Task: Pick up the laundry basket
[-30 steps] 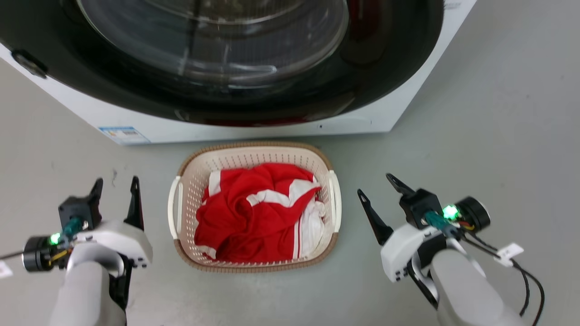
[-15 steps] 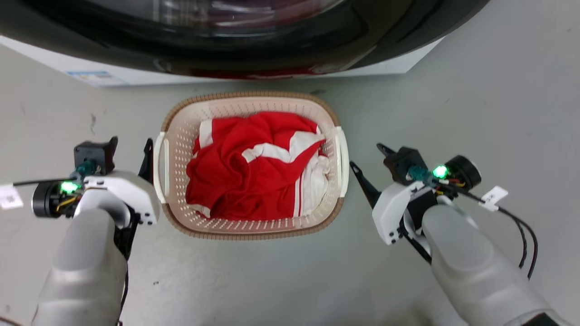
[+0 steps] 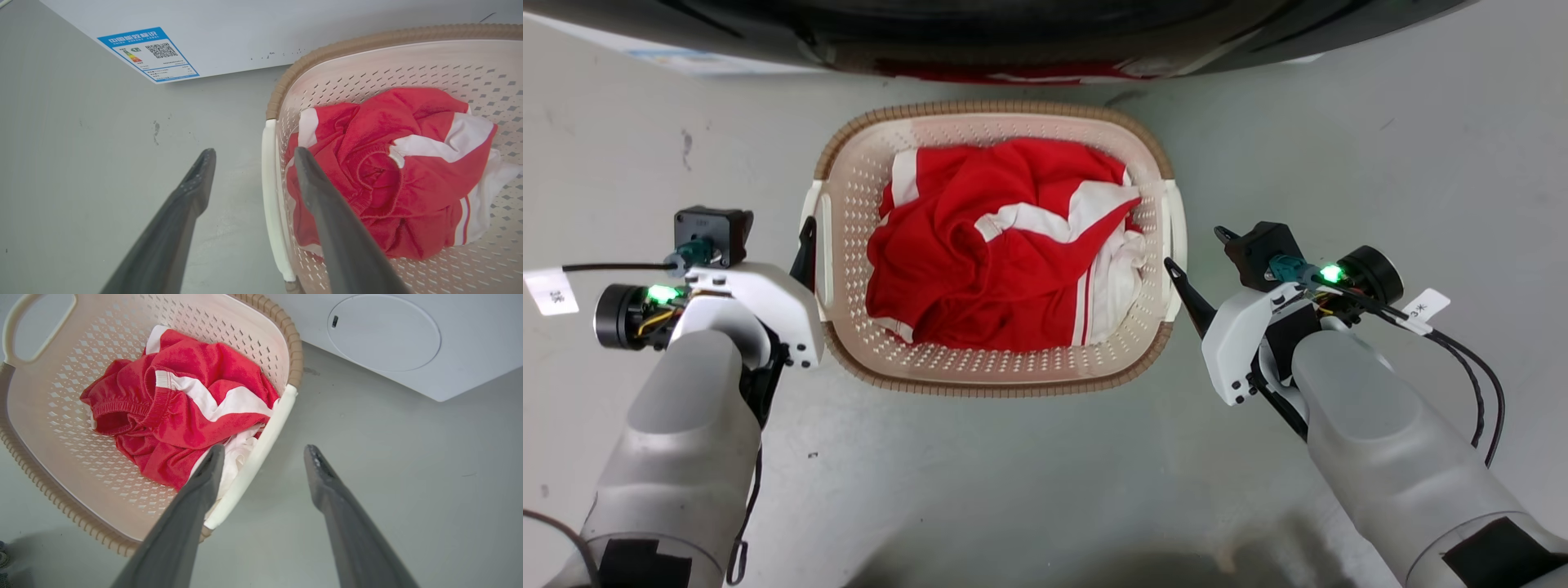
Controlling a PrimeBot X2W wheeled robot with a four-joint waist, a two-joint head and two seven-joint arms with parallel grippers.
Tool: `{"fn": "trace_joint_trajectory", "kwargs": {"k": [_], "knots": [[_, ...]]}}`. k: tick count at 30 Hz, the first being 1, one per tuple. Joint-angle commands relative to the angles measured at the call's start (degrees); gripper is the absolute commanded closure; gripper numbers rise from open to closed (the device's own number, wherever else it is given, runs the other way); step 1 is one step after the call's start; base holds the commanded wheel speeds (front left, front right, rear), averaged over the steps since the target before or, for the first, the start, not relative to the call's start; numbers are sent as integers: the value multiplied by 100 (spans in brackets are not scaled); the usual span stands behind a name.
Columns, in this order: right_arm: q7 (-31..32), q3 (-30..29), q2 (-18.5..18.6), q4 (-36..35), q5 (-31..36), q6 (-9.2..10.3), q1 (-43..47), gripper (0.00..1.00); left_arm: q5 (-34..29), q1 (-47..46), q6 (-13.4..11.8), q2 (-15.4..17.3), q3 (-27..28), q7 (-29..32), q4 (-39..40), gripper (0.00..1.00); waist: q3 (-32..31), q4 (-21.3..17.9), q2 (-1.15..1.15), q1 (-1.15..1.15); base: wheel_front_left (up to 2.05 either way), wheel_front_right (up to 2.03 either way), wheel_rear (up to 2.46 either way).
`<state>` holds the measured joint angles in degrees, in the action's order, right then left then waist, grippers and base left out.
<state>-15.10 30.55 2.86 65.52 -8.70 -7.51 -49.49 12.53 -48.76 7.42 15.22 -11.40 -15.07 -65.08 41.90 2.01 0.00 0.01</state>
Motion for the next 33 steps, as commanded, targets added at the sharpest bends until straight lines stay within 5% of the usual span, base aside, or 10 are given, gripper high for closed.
{"fn": "trace_joint_trajectory", "kwargs": {"k": [1, 33], "knots": [[-10, 48, 3, 78, -75, 4, -129, 0, 51, -131, 1, -25, -57, -15, -37, 0, 128, 46, 0, -1, 0, 0, 0], [1, 462, 9, 545, -477, 6, -676, 0, 845, -730, -4, -222, -988, -16, -550, 0, 977, 230, 0, -1, 0, 0, 0]]}}
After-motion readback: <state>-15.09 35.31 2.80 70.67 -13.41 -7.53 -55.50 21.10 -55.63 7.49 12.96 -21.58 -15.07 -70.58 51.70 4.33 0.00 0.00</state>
